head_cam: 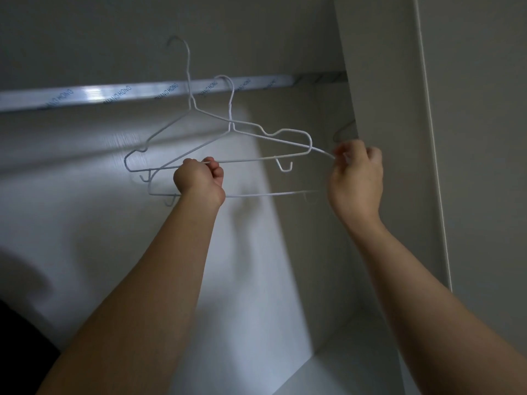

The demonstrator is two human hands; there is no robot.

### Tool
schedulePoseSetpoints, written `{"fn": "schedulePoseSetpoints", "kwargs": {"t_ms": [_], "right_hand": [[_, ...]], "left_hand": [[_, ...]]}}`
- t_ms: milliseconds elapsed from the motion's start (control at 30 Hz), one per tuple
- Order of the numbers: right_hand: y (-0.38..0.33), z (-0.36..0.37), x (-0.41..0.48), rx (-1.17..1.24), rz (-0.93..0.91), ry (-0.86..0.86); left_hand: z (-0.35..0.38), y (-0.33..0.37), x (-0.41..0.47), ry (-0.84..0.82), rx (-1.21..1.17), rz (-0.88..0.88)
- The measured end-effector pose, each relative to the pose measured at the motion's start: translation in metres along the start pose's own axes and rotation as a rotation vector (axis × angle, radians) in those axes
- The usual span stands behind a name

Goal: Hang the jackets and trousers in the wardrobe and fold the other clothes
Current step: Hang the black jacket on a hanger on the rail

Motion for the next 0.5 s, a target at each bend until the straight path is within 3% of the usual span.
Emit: {"fn": "schedulePoseSetpoints", "kwargs": {"t_ms": [167,267,367,500], "right_hand": [[-0.006,-0.004,-0.005,0.039,0.003,0.024],[-0.023,-0.008,-0.012,0.358,-0.026,-0.011],[-0.034,-0.012,-0.023,0.582,0.112,-0.125],[-0.028,-0.027,-0.055,0.546,0.123,-0.132]], "left_hand": [[0.001,0.0,-0.015,-0.041,-0.029,-0.009],[0.004,0.001,-0.025,-0.043,0.014,0.032],[0.006,0.0,-0.038,-0.059,0.075,0.092],[-0.002,-0.016,-0.061,-0.077,0.124,0.09]]}}
Point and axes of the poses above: each hand's wrist, its own x-axis towards the middle knuckle, its own z-axis out of the palm, y = z × x, the point moved 2 cm from there along x, towards the middle knuckle, and after that the axes turned 5 degrees about x, right-handed, at the moved point
